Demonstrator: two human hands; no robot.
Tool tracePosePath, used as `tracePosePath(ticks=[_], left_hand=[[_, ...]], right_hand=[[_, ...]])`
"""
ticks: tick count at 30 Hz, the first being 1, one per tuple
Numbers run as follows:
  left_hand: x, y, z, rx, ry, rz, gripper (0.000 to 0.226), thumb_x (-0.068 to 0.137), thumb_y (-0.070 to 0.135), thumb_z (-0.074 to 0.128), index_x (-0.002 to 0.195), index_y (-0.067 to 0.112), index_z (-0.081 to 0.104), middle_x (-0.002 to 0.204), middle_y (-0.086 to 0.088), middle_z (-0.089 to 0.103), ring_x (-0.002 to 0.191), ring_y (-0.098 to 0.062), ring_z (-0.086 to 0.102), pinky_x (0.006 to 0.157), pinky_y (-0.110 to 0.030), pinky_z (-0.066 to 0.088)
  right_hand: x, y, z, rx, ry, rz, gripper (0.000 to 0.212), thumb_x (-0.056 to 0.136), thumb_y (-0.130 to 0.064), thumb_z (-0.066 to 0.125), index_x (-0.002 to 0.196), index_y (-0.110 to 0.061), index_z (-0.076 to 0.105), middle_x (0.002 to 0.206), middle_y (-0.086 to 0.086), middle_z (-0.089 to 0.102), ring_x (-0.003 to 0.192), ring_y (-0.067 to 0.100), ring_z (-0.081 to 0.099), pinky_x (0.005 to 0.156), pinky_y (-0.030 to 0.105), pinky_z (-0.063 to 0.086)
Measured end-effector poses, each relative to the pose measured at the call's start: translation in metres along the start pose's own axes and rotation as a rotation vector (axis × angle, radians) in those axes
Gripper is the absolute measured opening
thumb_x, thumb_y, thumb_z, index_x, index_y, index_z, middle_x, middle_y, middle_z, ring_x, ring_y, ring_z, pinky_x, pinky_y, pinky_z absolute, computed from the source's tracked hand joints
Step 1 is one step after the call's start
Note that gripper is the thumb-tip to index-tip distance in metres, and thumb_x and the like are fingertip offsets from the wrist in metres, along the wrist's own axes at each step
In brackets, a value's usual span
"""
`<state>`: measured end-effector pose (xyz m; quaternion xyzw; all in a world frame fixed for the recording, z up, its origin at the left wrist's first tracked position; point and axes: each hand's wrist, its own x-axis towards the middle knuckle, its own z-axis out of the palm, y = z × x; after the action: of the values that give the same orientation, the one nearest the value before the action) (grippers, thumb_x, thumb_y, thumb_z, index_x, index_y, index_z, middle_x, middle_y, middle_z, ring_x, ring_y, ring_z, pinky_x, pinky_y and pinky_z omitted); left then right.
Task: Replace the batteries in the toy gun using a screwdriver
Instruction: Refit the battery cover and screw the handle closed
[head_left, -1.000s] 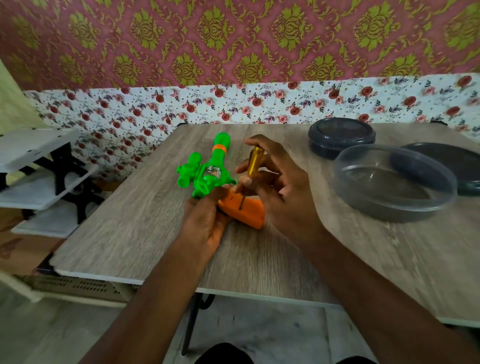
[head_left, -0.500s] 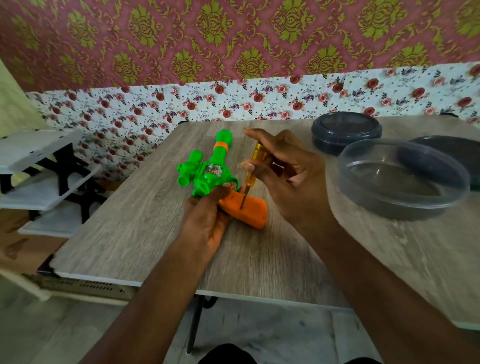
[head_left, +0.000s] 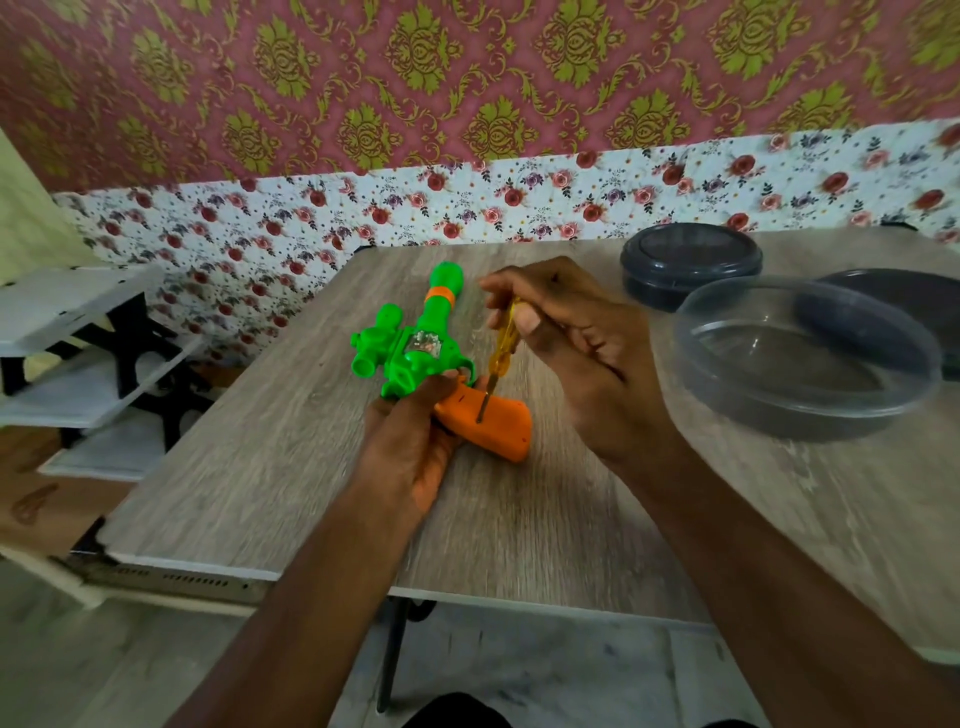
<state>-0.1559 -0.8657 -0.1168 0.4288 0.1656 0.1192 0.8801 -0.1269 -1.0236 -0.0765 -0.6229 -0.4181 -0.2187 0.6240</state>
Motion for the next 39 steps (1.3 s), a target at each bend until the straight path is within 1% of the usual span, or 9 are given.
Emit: tracePosePath(ticks=[4,8,13,16,19,25,30,35,39], left_hand=[[0.0006,-0.0007,0.0011,0.002,0.007,0.001,0.038,0.093,-0.004,0.062,0.131,-0.002,0.062,0.125,-0.031,0.067,0.122,-0.047,0.062,0.102,-0.065,0.049],[-0.0016,0.0015,0.0016,-0.011,-0.011,-0.015,0.032,0.093,-0.006,0.061,0.125,0.000,0.063,0.121,-0.030,0.069,0.099,-0.038,0.073,0.088,-0.058,0.057],[-0.0014,0.0019,0.0014,-0.009,-0.020,-0.016,0.023,0.094,-0.006,0.060,0.115,0.000,0.066,0.124,-0.033,0.067,0.111,-0.043,0.068,0.087,-0.057,0.058],[-0.0001,0.0014,0.0020,-0.006,-0.015,-0.018,0.033,0.094,-0.006,0.060,0.127,-0.005,0.062,0.121,-0.031,0.069,0.100,-0.039,0.073,0.086,-0.057,0.058],[-0.0002,0.0009,0.0022,0.002,-0.009,-0.011,0.039,0.093,-0.006,0.060,0.132,-0.008,0.059,0.111,-0.026,0.073,0.084,-0.032,0.076,0.082,-0.052,0.061],[-0.0012,0.0017,0.0025,-0.013,-0.010,-0.005,0.037,0.092,-0.006,0.060,0.130,-0.006,0.061,0.121,-0.029,0.069,0.094,-0.036,0.073,0.082,-0.052,0.061],[-0.0014,0.0021,0.0027,-0.005,-0.027,-0.005,0.024,0.095,-0.008,0.058,0.116,-0.001,0.065,0.096,-0.020,0.076,0.074,-0.027,0.078,0.075,-0.046,0.063],[-0.0014,0.0018,0.0033,0.000,-0.019,0.001,0.036,0.094,-0.007,0.059,0.130,-0.006,0.060,0.121,-0.030,0.069,0.090,-0.034,0.073,0.087,-0.056,0.057],[0.0008,0.0002,0.0024,-0.028,-0.008,-0.007,0.038,0.093,-0.007,0.059,0.131,-0.006,0.060,0.120,-0.030,0.069,0.099,-0.039,0.070,0.093,-0.058,0.056]], right_hand=[[0.0014,-0.0023,0.0009,0.044,-0.015,0.045,0.030,0.097,0.012,0.055,0.125,0.007,0.066,0.108,0.019,0.067,0.098,0.029,0.072,0.085,0.051,0.062],[0.0035,-0.0002,0.0010,-0.037,0.030,-0.007,0.025,0.096,0.003,0.063,0.119,-0.002,0.070,0.095,0.011,0.059,0.090,0.017,0.065,0.072,0.044,0.060],[0.0041,0.0026,-0.0042,-0.031,-0.041,-0.028,0.027,0.096,0.015,0.054,0.120,0.011,0.066,0.113,0.018,0.068,0.103,0.027,0.072,0.092,0.041,0.059],[0.0020,0.0042,-0.0037,0.016,0.013,-0.010,0.030,0.091,0.017,0.061,0.120,0.012,0.067,0.106,0.021,0.069,0.097,0.032,0.074,0.088,0.048,0.061],[0.0006,0.0051,-0.0025,0.025,0.056,-0.011,0.030,0.090,0.015,0.066,0.119,0.010,0.068,0.100,0.018,0.068,0.094,0.021,0.073,0.083,0.035,0.061],[0.0026,-0.0001,-0.0024,0.113,0.011,0.035,0.024,0.094,0.014,0.059,0.116,0.012,0.067,0.109,0.024,0.070,0.099,0.033,0.074,0.092,0.043,0.059],[0.0020,-0.0002,-0.0051,0.021,0.109,0.089,0.026,0.087,-0.001,0.075,0.113,-0.001,0.074,0.089,0.016,0.064,0.081,0.028,0.068,0.071,0.051,0.058],[0.0013,-0.0003,-0.0059,0.062,-0.005,0.030,0.022,0.099,0.007,0.054,0.116,0.010,0.068,0.104,0.021,0.066,0.099,0.031,0.069,0.088,0.036,0.055],[0.0033,0.0011,-0.0029,0.103,0.013,0.039,0.031,0.096,0.012,0.056,0.127,0.011,0.063,0.104,0.024,0.068,0.095,0.036,0.072,0.092,0.044,0.059]])
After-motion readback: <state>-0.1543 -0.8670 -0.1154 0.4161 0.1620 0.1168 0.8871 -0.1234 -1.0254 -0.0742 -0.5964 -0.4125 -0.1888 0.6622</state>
